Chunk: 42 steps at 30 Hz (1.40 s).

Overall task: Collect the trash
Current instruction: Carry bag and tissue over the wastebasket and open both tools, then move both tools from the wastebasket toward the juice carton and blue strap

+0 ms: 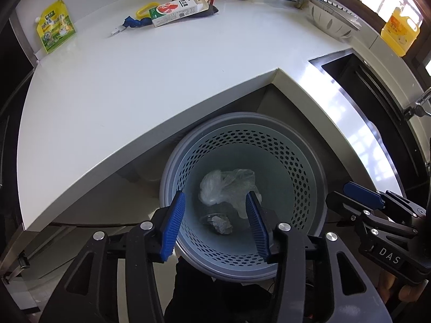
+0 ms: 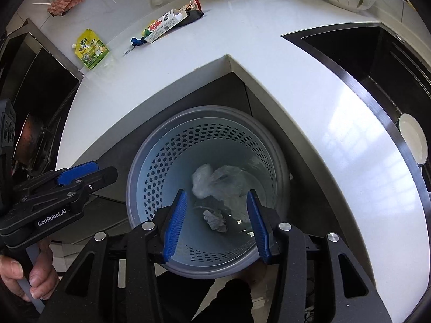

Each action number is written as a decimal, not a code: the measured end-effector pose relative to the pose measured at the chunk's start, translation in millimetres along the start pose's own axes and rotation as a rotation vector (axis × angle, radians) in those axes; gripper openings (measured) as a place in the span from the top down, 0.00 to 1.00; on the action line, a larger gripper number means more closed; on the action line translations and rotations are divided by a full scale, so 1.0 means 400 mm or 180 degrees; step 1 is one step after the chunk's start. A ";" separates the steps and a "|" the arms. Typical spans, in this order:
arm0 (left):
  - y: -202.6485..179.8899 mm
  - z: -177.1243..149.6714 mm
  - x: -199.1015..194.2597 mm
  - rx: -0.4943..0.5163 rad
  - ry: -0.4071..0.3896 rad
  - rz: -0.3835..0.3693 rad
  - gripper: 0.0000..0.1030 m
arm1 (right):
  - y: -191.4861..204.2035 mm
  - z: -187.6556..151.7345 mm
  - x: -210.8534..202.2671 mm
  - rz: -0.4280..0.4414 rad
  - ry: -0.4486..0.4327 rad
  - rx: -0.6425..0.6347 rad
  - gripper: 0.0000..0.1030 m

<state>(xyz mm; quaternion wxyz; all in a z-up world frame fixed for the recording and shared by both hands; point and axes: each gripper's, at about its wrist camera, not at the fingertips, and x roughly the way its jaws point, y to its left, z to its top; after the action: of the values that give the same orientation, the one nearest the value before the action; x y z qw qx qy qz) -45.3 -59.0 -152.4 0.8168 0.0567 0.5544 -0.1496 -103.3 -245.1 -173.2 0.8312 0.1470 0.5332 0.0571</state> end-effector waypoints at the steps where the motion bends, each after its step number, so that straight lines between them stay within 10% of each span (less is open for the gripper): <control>1: 0.002 0.000 0.000 -0.0006 -0.0002 0.0000 0.54 | 0.000 -0.001 0.000 0.0002 0.0003 0.0004 0.56; 26: 0.026 0.031 -0.124 -0.0336 -0.0463 0.0222 0.38 | 0.032 0.062 -0.082 0.0174 -0.0280 -0.0263 0.52; 42: 0.178 0.193 -0.156 -0.0397 -0.0725 0.0304 0.33 | 0.150 0.269 -0.045 0.0199 -0.0535 -0.0420 0.48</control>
<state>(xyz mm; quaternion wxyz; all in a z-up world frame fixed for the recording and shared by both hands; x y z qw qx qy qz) 23.8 0.0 -70.7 0.8826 0.0149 0.4629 -0.0813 -10.1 -212.5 -97.7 0.8786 0.1128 0.4519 0.1055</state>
